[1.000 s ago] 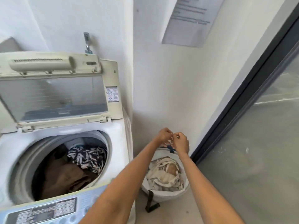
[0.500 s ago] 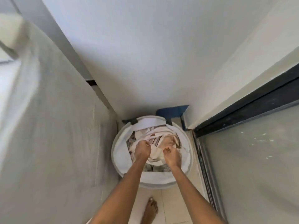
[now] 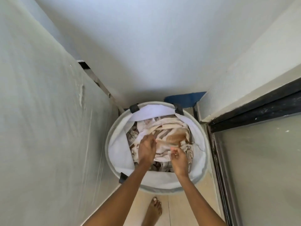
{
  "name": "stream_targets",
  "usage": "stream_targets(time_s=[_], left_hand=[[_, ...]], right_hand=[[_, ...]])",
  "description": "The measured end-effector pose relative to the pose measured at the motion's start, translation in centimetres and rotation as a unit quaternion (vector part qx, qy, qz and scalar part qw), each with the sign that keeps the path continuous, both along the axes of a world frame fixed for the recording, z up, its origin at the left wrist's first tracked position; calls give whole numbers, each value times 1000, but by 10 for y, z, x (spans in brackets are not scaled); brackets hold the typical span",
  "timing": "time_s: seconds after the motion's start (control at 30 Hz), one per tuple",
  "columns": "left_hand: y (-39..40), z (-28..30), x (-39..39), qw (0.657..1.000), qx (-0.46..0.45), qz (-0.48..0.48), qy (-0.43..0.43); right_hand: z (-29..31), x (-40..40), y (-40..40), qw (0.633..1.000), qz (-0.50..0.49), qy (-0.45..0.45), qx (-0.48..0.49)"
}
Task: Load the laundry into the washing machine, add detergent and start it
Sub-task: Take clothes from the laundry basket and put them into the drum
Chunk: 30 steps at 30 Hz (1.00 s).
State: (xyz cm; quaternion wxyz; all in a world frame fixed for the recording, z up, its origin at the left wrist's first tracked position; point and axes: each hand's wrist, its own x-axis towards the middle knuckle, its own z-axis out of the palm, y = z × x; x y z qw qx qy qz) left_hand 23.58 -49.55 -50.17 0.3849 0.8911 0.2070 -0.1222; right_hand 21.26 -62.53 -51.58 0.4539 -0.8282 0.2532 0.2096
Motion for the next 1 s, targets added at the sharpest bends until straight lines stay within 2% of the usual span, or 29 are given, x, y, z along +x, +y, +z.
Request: stream_targets(time_s=[0.13, 0.23, 0.37, 0.5, 0.7, 1.0], left_hand=[[-15, 90, 3, 992, -97, 22, -80], [-31, 164, 33, 984, -131, 16, -122], [-27, 247, 59, 981, -92, -30, -168], [-13, 325, 63, 969, -76, -61, -226], [-13, 465, 62, 939, -71, -166, -293], [24, 603, 54, 916, -142, -77, -366]], right_hand=[[70, 8, -1, 998, 10, -53, -23], [126, 15, 7, 996, 35, -82, -24], [207, 21, 22, 986, -16, -167, -6], [276, 23, 29, 976, -82, -202, -21], [359, 17, 37, 970, -69, -221, -76], [507, 35, 40, 934, -102, -324, -109]])
